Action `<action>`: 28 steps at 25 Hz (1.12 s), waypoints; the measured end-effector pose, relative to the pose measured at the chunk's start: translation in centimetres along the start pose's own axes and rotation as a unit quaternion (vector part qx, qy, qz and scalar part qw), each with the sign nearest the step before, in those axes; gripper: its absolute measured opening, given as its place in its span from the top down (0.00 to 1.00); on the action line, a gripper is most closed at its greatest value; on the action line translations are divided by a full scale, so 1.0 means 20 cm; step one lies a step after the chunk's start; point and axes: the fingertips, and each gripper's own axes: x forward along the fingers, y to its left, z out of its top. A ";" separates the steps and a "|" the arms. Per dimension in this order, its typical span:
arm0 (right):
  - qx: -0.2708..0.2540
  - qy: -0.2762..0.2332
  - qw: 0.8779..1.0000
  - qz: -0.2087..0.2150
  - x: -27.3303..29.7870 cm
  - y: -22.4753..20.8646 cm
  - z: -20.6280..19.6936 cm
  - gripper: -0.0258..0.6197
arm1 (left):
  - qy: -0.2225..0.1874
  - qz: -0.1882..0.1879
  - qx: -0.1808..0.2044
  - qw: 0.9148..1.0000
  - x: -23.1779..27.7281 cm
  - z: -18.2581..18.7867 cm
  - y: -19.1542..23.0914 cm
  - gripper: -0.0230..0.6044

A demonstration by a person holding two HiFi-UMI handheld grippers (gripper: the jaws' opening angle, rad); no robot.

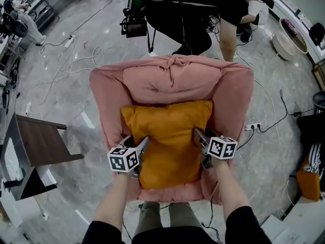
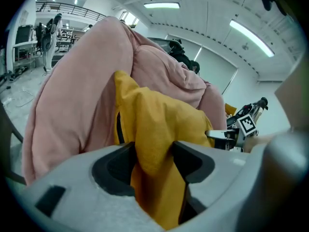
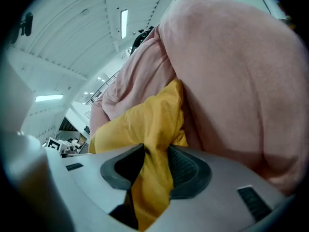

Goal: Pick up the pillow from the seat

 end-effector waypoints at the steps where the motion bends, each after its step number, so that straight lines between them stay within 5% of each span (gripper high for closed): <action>1: -0.002 0.000 1.000 -0.004 -0.01 0.01 -0.01 0.72 | 0.003 0.002 0.005 1.000 -0.01 -0.01 -0.01 0.58; 8: -0.022 -0.007 0.999 -0.036 -0.12 0.09 -0.08 0.82 | 0.024 0.003 0.033 0.999 -0.08 -0.08 -0.04 0.72; 28: -0.031 -0.080 0.992 -0.088 -0.58 0.39 -0.33 0.88 | 0.017 -0.036 0.065 0.997 -0.46 -0.28 -0.15 0.76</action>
